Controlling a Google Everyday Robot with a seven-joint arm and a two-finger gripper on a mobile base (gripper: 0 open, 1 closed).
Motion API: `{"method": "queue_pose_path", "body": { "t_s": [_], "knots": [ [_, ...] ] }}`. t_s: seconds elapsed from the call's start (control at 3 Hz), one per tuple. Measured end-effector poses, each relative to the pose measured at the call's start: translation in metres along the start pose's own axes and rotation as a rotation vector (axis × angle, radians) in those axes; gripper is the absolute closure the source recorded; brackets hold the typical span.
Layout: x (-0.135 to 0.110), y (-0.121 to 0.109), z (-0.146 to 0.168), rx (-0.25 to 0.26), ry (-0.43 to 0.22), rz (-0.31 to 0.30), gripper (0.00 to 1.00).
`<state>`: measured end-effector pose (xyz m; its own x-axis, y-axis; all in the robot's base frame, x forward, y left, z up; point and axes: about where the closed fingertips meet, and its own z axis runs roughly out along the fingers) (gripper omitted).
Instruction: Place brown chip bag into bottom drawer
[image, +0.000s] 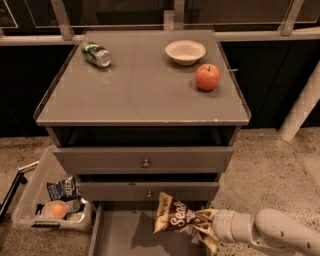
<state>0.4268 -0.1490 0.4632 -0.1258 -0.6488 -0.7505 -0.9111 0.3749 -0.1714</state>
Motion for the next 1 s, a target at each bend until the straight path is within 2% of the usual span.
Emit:
{"method": "queue_pose_path", "body": {
  "t_s": [0.33,0.67,1.0],
  "knots": [
    [0.028,-0.001,0.005,-0.012,-0.004,0.057,1.0],
    [0.028,-0.001,0.005,-0.012,-0.004,0.057,1.0],
    [0.037,0.0,0.029,-0.022,-0.008,0.063,1.0]
  ]
}}
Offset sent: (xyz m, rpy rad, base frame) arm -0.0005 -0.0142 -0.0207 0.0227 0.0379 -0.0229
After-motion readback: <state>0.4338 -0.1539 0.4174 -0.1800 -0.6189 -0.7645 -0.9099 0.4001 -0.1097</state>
